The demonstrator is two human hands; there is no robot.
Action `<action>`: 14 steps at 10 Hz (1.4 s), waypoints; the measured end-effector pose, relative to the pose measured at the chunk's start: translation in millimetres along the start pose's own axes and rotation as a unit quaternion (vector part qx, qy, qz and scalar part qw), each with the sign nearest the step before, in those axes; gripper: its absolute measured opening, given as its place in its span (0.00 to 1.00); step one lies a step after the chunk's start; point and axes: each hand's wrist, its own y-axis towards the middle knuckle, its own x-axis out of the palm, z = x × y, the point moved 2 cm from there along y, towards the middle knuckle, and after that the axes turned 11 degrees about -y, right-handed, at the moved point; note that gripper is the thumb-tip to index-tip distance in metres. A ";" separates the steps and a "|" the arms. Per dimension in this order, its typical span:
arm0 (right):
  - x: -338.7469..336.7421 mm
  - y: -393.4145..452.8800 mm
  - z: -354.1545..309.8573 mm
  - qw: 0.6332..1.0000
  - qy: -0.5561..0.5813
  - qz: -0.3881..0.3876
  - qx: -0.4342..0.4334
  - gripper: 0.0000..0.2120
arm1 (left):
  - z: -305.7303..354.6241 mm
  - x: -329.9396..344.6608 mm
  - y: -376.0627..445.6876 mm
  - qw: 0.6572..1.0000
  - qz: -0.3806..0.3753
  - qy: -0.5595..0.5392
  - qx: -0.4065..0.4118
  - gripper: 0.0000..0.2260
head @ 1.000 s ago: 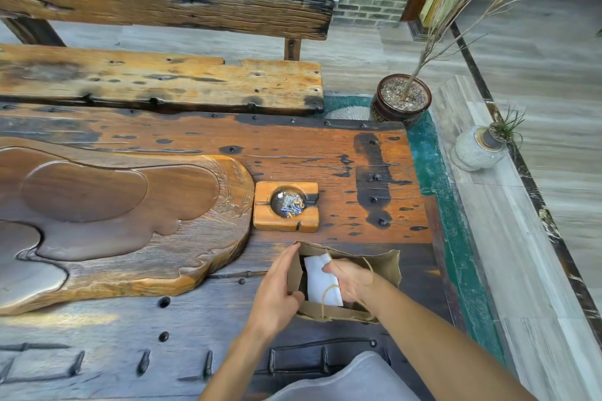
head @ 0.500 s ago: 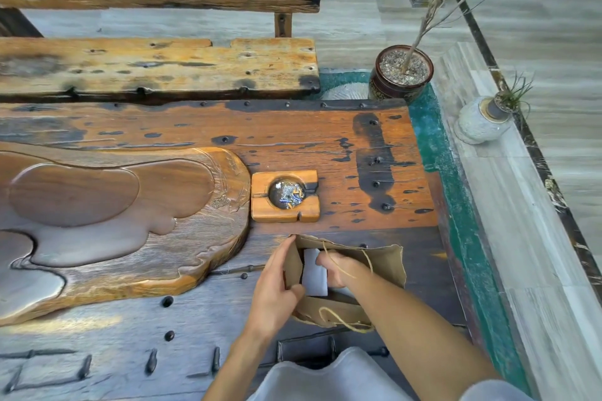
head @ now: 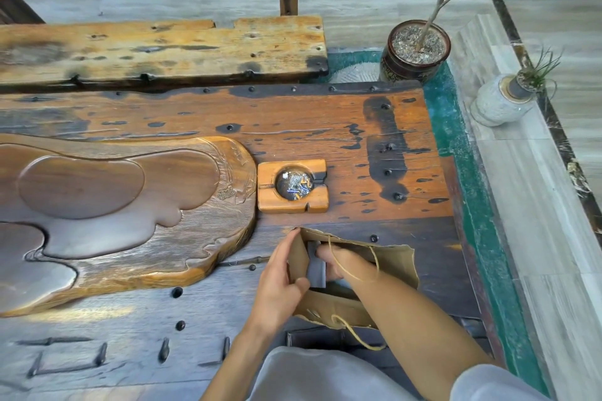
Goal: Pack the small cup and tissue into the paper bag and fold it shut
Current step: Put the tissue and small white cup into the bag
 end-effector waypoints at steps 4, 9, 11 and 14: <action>7.1 -114.0 -54.1 0.994 -0.046 -0.044 0.084 0.18 | -3.0 -0.7 4.9 1.000 0.006 0.000 -0.011 0.41; -53.3 -171.0 -32.0 0.953 -0.228 0.182 0.078 0.17 | 5.3 5.7 0.3 1.000 0.000 -0.012 -0.008 0.40; -52.9 -167.9 -22.2 0.962 -0.203 0.169 0.064 0.16 | 6.1 5.7 1.9 1.000 -0.003 -0.008 -0.012 0.40; -46.2 -150.4 -21.1 0.906 -0.338 0.243 0.080 0.14 | 4.0 3.0 9.9 1.000 -0.008 -0.019 -0.013 0.40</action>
